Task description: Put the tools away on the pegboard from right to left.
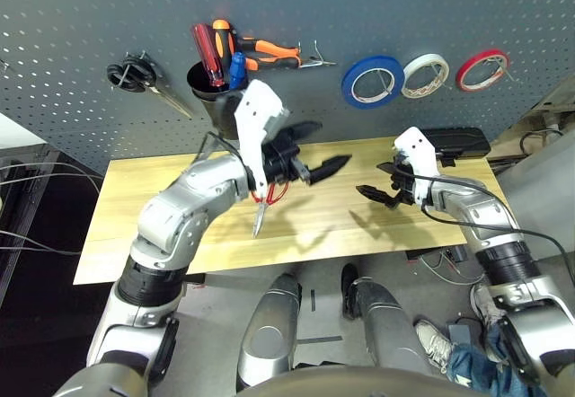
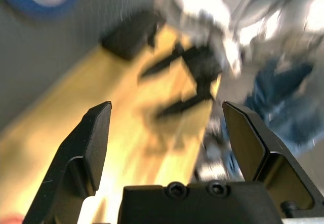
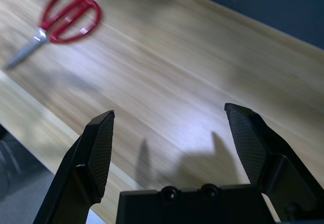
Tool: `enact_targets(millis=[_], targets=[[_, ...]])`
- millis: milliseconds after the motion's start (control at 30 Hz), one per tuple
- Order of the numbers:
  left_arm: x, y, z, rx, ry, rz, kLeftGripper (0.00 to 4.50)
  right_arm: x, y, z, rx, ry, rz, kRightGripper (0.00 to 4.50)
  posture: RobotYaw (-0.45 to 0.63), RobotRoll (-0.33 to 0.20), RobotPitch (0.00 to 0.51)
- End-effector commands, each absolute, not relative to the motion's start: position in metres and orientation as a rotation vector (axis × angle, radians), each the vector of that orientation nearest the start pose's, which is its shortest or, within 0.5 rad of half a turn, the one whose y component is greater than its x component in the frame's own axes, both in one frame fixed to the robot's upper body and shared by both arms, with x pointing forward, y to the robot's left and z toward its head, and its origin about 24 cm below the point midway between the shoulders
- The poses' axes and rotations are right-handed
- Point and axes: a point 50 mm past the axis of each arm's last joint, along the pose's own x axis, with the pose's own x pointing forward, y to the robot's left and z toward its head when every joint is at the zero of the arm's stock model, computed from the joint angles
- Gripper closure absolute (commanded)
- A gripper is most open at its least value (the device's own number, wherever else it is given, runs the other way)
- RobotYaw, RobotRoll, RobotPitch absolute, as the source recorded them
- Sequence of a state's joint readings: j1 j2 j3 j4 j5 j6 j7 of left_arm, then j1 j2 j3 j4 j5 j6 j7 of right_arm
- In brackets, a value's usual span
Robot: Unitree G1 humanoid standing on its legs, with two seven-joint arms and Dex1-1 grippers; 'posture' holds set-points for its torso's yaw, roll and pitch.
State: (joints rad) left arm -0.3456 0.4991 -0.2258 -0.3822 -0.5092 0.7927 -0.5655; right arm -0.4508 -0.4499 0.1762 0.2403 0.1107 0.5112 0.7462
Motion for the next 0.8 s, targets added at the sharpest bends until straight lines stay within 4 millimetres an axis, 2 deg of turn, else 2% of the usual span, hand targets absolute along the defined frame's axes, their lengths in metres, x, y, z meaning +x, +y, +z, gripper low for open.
enact_targets(millis=[33,167,267,400,633,800], targets=[[0.261,0.116,0.107,0.13,0.355,-0.973,0.03,0.309,-0.173,0.058,-0.274,0.518,0.761,0.0,0.15,0.0,0.233],[0.272,0.128,0.079,0.194,0.374,-0.876,0.03,0.308,-0.17,0.057,-0.274,0.521,0.763,0.0,0.15,0.0,0.236],[0.284,0.145,0.06,0.283,0.391,-0.734,0.03,0.306,-0.166,0.056,-0.27,0.52,0.771,0.0,0.15,0.0,0.242],[0.299,0.164,0.04,0.27,0.448,-0.54,0.03,0.305,-0.162,0.056,-0.267,0.519,0.785,0.0,0.15,0.0,0.254],[0.321,0.187,0.028,0.251,0.478,-0.273,0.03,0.305,-0.154,0.056,-0.258,0.519,0.798,0.0,0.15,0.0,0.263],[0.323,0.19,0.016,0.269,0.522,-0.23,0.03,0.303,-0.153,0.056,-0.254,0.522,0.804,0.0,0.14,0.0,0.271]])
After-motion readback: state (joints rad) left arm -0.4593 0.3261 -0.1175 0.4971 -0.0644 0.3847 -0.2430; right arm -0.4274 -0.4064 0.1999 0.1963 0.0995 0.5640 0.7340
